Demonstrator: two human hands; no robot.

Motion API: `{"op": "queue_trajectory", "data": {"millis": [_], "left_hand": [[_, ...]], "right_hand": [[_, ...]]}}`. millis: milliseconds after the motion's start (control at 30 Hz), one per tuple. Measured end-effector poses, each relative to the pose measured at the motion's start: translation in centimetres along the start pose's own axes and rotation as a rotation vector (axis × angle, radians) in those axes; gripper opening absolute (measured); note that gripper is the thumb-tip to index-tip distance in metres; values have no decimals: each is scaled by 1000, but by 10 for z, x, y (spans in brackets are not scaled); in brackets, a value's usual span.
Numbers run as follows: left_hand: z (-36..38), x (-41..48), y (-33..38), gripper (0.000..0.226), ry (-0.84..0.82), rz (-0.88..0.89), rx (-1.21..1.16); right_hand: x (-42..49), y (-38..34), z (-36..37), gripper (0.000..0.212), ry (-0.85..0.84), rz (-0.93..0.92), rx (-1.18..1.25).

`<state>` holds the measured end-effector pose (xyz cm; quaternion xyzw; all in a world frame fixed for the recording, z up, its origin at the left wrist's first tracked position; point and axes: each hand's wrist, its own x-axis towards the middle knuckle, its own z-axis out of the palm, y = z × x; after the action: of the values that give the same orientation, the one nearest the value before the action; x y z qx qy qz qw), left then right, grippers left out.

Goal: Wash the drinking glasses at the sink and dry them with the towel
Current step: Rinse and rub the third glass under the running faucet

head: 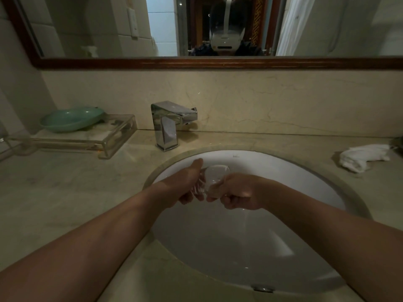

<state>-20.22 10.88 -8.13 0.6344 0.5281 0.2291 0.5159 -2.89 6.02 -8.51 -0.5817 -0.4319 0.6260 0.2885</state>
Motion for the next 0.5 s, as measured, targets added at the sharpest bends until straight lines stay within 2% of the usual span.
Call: {"op": "queue_trajectory", "data": {"millis": [100, 233, 367, 433, 500], "left_hand": [[0, 4, 2, 64, -58, 1, -136], [2, -1, 15, 30, -128, 13, -274], [1, 1, 16, 23, -112, 88, -307], [1, 2, 16, 20, -128, 87, -290], [1, 1, 14, 25, -143, 42, -259]], "right_hand": [[-1, 0, 1, 8, 32, -20, 15], [-1, -1, 3, 22, 46, -36, 140], [-2, -3, 1, 28, -52, 13, 227], [-2, -4, 0, 19, -60, 2, 247], [-2, -3, -2, 9, 2, -21, 206]]}}
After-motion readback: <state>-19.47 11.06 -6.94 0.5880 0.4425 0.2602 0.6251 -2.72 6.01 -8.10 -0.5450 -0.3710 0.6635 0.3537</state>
